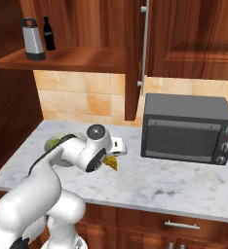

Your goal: Pick the cheese from the fridge and the cheese grater from the cabinet and place them next to the salad bowl.

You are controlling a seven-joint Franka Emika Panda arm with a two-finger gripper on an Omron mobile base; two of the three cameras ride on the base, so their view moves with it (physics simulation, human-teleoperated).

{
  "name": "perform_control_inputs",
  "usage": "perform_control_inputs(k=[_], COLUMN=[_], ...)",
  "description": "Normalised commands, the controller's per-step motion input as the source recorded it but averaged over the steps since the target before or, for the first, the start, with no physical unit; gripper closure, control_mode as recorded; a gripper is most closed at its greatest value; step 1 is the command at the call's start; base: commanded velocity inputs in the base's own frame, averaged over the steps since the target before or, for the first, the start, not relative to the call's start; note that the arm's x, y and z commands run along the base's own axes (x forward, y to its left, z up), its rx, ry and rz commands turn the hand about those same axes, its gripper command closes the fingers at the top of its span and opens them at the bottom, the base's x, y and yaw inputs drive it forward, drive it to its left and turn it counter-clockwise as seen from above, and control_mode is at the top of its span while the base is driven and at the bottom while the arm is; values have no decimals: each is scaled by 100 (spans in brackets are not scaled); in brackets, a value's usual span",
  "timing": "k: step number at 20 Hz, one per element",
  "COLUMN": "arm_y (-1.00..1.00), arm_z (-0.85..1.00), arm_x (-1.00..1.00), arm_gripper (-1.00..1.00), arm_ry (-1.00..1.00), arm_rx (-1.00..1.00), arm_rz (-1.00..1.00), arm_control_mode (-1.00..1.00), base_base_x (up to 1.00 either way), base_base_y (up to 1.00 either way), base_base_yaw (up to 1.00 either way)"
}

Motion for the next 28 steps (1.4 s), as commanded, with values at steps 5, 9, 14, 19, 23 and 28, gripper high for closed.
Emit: perform_control_inputs(k=[5,9,14,19,23,28], arm_y=[26,20,32,37,49,1], arm_z=[80,87,98,98,78,82], arm_x=[-45,-72,-82,-63,-66,-68], arm_gripper=[-100,-100,-100,-100,-100,-100], arm_ry=[0,-2,-5,-3,-12,-8], arm_rx=[-2,-1,0,-2,0,7], arm_rz=[-11,-2,0,0,0,0], arm_control_mode=[-100,-100,-100,-100,-100,-100], base_base_x=[0,0,0,0,0,0], base_base_y=[0,0,0,0,0,0], base_base_yaw=[0,0,0,0,0,0])
